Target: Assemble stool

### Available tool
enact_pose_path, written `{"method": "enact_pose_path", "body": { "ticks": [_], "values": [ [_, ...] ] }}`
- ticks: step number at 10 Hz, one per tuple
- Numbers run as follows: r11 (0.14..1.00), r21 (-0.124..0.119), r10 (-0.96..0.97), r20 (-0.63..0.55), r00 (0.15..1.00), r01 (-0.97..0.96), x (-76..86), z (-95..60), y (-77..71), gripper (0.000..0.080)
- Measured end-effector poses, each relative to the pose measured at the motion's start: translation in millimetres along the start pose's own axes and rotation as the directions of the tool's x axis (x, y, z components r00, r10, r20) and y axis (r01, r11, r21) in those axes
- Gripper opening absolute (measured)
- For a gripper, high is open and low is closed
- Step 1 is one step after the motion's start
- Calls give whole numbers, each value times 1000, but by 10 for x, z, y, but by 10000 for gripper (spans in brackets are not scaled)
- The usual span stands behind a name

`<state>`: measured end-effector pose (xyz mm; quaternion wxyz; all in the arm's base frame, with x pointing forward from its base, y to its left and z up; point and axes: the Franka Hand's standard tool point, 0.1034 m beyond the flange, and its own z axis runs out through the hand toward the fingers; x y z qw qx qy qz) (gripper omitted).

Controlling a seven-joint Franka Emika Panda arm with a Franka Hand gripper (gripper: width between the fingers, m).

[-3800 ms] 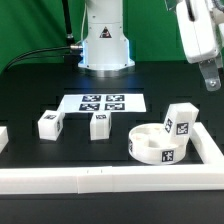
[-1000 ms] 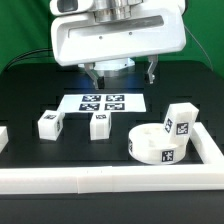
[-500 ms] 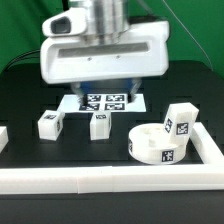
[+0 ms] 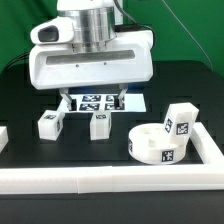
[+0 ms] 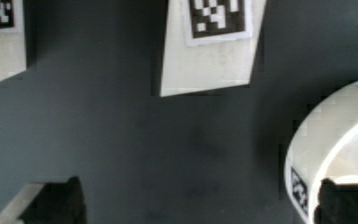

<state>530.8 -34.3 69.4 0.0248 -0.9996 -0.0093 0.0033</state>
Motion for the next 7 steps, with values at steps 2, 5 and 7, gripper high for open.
{"method": "enact_pose_path", "body": {
  "ticks": [2, 5, 7],
  "values": [
    [995, 4, 93, 210, 973, -96, -113, -38, -52, 649],
    [973, -61, 226, 421, 878, -221, -235, -14, 32, 649],
    [973, -65, 226, 485, 845, -222, -260, 0, 40, 649]
  ]
}}
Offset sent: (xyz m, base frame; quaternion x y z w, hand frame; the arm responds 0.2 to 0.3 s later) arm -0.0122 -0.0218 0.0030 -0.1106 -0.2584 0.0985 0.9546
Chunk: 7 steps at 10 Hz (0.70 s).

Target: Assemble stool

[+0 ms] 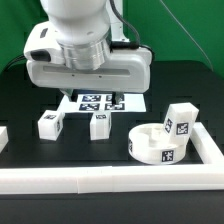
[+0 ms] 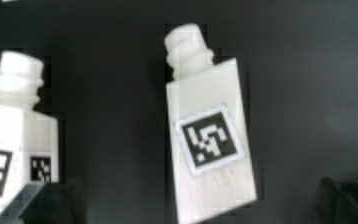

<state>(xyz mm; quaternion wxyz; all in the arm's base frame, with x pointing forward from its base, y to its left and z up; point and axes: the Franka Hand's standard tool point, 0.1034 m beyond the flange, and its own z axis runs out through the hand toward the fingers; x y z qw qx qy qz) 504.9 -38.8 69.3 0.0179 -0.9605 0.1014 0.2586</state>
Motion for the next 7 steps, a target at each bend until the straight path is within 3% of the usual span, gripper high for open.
{"method": "enact_pose_path", "body": {
  "ticks": [6, 7],
  "values": [
    [1000, -2, -6, 18, 1000, 6, 20, 119, 38, 649],
    [1000, -1, -12, 88, 996, 12, -50, 149, 47, 649]
  ]
}}
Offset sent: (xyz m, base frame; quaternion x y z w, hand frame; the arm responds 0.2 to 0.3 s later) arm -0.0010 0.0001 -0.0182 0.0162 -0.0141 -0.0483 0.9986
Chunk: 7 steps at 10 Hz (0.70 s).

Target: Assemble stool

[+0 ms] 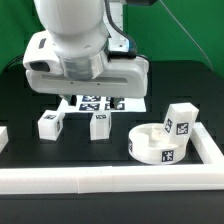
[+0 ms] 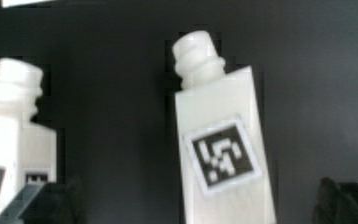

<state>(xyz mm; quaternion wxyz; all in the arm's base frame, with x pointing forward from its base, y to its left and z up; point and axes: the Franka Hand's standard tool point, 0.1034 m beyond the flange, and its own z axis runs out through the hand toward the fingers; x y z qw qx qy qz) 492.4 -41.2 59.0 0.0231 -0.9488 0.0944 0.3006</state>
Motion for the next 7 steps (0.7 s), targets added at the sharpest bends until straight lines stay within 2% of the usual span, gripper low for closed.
{"method": "enact_pose_path", "body": {
  "ticks": [1, 2, 3, 6, 7],
  "values": [
    [998, 11, -69, 99, 993, 68, -10, -24, -9, 649],
    [994, 21, -108, 142, 984, 106, 75, -69, -49, 649],
    [993, 36, -121, 211, 970, 116, 85, -69, -52, 649],
    [993, 31, -120, 237, 964, 116, 117, -24, -46, 649],
    [992, 29, -129, 226, 966, 126, 151, 0, -93, 649]
  ]
}}
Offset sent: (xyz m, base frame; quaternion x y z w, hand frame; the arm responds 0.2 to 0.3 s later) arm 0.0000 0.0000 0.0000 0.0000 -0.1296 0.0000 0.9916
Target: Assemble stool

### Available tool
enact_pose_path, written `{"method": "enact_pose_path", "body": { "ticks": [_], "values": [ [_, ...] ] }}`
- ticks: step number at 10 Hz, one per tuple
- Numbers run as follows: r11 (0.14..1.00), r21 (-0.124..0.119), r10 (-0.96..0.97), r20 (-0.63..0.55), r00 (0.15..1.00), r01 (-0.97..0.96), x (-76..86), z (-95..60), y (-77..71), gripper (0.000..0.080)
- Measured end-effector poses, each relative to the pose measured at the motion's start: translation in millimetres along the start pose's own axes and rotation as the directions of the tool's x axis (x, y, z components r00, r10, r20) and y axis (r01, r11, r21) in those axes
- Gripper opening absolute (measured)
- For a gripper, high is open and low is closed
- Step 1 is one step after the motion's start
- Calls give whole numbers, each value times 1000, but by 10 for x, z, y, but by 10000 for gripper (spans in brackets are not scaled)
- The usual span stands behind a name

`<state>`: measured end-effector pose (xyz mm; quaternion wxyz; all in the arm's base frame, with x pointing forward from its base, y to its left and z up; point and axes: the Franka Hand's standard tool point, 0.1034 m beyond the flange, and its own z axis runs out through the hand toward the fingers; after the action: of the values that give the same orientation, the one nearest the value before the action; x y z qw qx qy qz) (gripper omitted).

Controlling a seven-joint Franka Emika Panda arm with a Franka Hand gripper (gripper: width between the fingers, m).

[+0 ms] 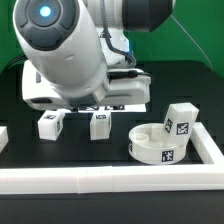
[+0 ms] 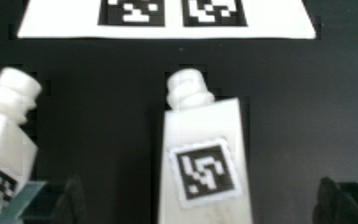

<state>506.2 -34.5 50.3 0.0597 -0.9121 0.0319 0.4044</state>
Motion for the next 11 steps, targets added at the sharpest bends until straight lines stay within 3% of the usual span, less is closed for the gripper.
{"method": "enact_pose_path", "body": {
  "ticks": [3, 5, 6, 7, 9, 11],
  "values": [
    [1000, -3, -8, 12, 1000, 8, 115, 94, -25, 649],
    [1000, -2, -7, 21, 1000, 7, 108, 110, -17, 649],
    [1000, 14, -3, 149, 989, 1, -33, 196, -6, 649],
    [1000, 14, -1, 208, 978, -2, 17, 222, 0, 649],
    [1000, 0, -7, 189, 982, 7, 109, 198, -63, 649],
    [1000, 7, -2, 191, 982, 1, 127, 227, -8, 649]
  ]
}}
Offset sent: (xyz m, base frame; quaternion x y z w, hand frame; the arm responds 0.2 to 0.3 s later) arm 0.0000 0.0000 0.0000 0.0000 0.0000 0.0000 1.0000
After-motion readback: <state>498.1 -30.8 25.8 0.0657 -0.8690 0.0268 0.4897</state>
